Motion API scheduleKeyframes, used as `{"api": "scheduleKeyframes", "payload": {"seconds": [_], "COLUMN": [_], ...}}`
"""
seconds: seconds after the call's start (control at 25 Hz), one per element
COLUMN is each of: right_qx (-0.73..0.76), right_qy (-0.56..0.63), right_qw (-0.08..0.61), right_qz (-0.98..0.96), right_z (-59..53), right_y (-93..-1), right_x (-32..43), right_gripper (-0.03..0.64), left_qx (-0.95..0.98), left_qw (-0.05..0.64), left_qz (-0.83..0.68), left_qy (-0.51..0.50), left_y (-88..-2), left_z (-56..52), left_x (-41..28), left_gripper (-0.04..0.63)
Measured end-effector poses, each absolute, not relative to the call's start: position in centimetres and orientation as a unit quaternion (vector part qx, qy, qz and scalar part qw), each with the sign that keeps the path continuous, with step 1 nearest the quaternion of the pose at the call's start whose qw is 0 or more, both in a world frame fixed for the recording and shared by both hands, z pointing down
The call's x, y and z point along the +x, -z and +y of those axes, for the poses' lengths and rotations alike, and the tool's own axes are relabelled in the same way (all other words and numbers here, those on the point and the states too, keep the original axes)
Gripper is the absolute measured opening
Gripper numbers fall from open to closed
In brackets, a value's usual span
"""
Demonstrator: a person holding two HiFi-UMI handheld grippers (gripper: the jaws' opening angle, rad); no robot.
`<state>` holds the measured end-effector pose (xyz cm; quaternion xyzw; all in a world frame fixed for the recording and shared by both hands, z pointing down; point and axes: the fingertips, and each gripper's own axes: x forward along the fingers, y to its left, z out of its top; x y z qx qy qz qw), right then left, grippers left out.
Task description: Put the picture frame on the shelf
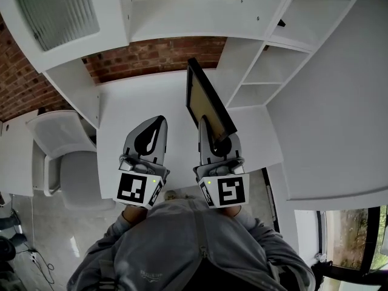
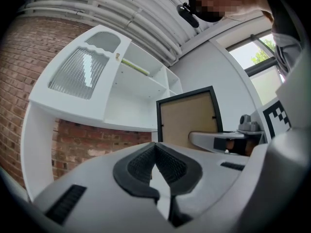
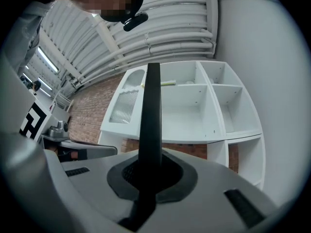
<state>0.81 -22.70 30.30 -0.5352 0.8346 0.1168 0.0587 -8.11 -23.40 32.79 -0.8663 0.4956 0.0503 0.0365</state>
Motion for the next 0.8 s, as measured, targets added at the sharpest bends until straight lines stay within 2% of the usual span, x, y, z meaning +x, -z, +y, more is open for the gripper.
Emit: {"api": "scheduleKeyframes", "payload": {"seconds": [0.8], "right_qx": [-0.528], "right_qy": [-0.234], "right_qw": [0.068], "right_qz": [0.814], "right_z": [-27.3], "right_y": [-22.0], "right_x": [-0.1], "right_gripper": [0.032], "left_qx": [-0.866], "left_qw": [0.077], "left_qz": [0.489], "left_qy": [-0.074], "left_y": [-27.1], "left_z": [-28.9], "left_x": [-9.1], "left_gripper": [0.006]}}
